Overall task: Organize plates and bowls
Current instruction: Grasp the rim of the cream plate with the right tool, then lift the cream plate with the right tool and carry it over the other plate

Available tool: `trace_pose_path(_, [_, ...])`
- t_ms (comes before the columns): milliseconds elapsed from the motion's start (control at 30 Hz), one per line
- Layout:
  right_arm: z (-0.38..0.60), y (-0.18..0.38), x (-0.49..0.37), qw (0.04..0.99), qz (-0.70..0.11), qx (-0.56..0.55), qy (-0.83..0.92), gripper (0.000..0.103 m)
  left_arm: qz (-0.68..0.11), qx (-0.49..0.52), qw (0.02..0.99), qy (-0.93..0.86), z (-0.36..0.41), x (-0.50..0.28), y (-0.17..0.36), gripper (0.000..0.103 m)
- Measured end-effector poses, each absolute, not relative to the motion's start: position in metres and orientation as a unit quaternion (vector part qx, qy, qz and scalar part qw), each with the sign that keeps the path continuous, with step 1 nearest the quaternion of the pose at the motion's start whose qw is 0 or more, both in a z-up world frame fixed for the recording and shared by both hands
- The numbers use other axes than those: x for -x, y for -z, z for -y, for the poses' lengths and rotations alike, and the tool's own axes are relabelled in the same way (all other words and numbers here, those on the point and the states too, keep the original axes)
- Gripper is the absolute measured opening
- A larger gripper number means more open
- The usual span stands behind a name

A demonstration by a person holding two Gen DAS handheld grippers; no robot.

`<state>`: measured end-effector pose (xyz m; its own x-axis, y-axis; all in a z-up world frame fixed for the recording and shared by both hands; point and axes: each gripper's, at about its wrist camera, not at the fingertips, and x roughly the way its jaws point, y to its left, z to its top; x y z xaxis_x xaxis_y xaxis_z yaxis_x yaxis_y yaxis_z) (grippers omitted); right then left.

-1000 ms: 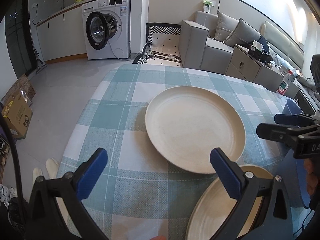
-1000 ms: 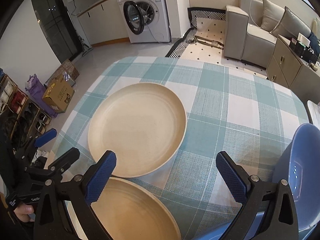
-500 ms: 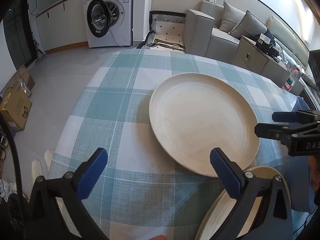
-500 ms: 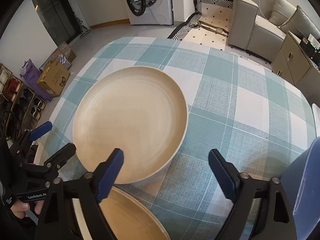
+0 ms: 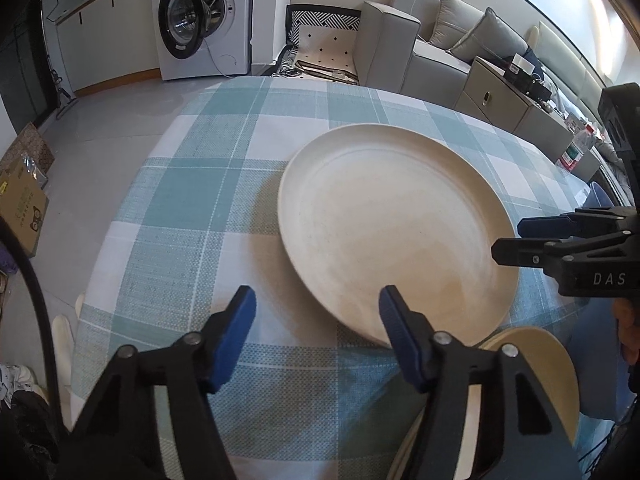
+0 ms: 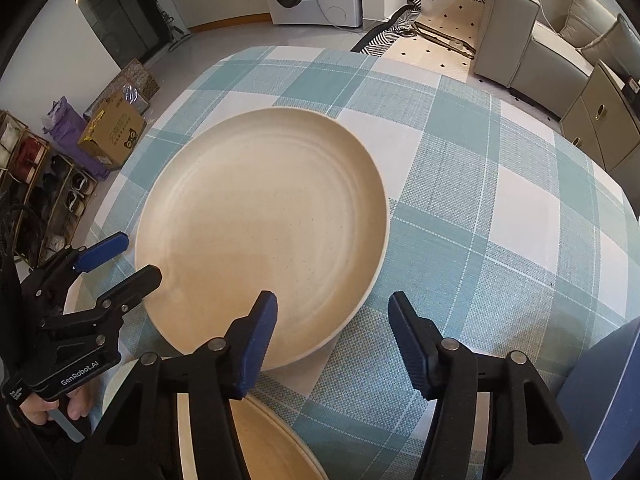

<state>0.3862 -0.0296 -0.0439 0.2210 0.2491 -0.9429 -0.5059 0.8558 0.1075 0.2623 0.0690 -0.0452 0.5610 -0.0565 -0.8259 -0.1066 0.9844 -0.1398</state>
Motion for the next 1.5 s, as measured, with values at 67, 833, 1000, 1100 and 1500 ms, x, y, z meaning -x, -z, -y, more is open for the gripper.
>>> trace_pose_path(67, [0.028, 0.046, -0.388, 0.767, -0.579, 0.108, -0.254, 0.057, -0.469, 0.086, 0.879, -0.013, -0.068, -0.263, 0.047, 0.054])
trace_pose_path(833, [0.021, 0.046, -0.383, 0.773, -0.564, 0.131, -0.26, 0.05, -0.461, 0.042, 0.887, -0.006, -0.054, -0.262, 0.044, 0.032])
trace_pose_path(1000, [0.022, 0.043, -0.381, 0.778, -0.555, 0.131, -0.263, 0.05, -0.455, 0.045, 0.89, -0.009, -0.055, -0.261, 0.041, 0.032])
trace_pose_path(1100, [0.022, 0.041, -0.38, 0.78, -0.552, 0.132, -0.264, 0.05, -0.451, 0.045, 0.891, -0.01, -0.055, -0.26, 0.038, 0.032])
trace_pose_path(1500, [0.028, 0.03, -0.371, 0.79, -0.537, 0.127, -0.266, 0.05, -0.438, 0.042, 0.898, -0.014, -0.053, -0.253, 0.026, 0.032])
